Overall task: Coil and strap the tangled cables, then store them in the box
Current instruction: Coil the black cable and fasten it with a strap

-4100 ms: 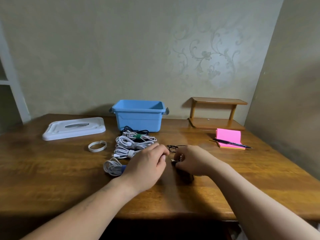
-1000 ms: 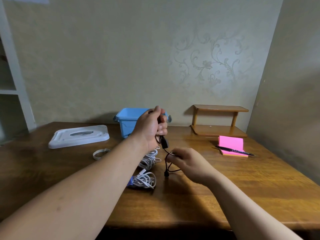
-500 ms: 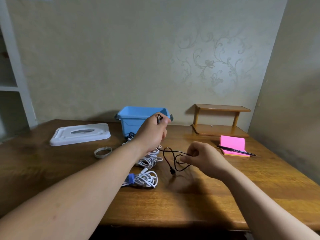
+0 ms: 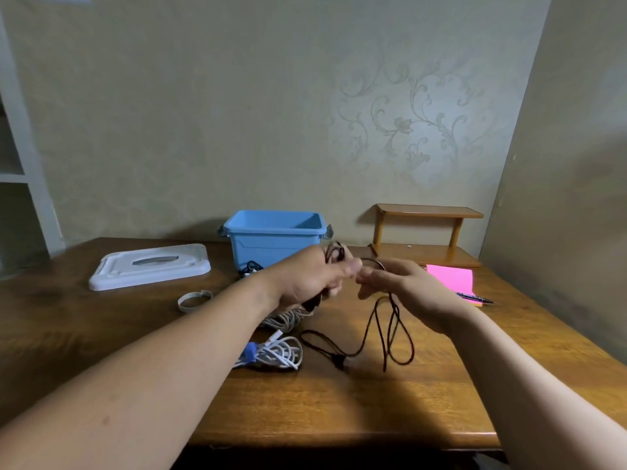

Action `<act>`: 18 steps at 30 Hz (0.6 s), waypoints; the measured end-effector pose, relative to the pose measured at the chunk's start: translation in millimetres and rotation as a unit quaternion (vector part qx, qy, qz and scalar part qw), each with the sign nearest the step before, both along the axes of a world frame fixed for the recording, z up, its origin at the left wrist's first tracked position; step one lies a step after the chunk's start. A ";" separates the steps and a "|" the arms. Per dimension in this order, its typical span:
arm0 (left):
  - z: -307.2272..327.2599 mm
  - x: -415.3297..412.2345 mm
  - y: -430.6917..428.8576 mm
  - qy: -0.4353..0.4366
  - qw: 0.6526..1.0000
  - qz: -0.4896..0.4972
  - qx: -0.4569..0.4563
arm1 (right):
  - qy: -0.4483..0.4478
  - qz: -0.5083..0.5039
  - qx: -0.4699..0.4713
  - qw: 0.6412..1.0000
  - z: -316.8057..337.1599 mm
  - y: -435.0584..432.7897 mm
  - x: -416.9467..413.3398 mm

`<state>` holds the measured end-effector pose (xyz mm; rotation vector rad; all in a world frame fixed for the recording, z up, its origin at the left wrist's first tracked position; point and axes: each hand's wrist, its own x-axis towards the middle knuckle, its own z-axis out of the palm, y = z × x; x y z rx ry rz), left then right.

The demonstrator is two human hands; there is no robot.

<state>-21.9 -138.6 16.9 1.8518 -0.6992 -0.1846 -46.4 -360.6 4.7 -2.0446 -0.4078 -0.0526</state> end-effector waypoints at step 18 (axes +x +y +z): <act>6.0 14.2 -10.1 0.213 0.858 0.163 -0.438 | -0.095 -0.032 -0.116 0.988 -28.0 35.1 1.6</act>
